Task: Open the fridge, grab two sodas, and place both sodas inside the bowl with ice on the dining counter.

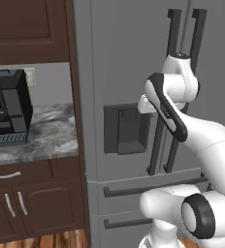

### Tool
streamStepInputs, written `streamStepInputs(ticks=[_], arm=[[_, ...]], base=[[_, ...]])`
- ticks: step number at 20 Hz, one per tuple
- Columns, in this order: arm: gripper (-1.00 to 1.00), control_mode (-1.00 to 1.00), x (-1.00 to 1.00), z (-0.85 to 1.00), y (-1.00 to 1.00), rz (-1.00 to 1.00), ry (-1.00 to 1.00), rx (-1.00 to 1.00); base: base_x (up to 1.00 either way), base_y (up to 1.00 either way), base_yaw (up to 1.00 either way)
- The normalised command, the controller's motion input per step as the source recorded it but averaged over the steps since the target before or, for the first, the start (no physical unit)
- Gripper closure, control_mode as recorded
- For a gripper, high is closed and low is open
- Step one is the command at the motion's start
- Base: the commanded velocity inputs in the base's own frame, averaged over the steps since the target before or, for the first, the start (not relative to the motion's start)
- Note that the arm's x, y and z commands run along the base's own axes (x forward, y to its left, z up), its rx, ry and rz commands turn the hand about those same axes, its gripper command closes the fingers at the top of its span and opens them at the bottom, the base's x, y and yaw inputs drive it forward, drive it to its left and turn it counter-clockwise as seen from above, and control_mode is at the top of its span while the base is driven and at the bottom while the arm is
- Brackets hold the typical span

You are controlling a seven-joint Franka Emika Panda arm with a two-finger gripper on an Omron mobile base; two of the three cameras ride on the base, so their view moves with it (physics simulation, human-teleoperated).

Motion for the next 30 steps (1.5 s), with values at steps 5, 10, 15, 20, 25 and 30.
streamStepInputs(ticks=[5,10,15,20,25,30], arm=[[-1.0,1.0,0.0,0.0,0.0,0.0,0.0,0.0],[-1.0,1.0,0.0,0.0,0.0,0.0,0.0,0.0],[-1.0,1.0,0.0,0.0,0.0,0.0,0.0,0.0],[-1.0,1.0,0.0,0.0,0.0,0.0,0.0,0.0],[-1.0,1.0,0.0,0.0,0.0,0.0,0.0,0.0],[-1.0,-1.0,-0.16,0.04,-0.07,0.01,-0.2,0.02]], base=[[-0.33,-0.28,0.0],[-0.54,-0.57,-0.01],[-0.02,-0.11,0.0],[0.0,0.06,0.0],[-0.18,0.0,0.0],[-0.03,0.0,0.0]])
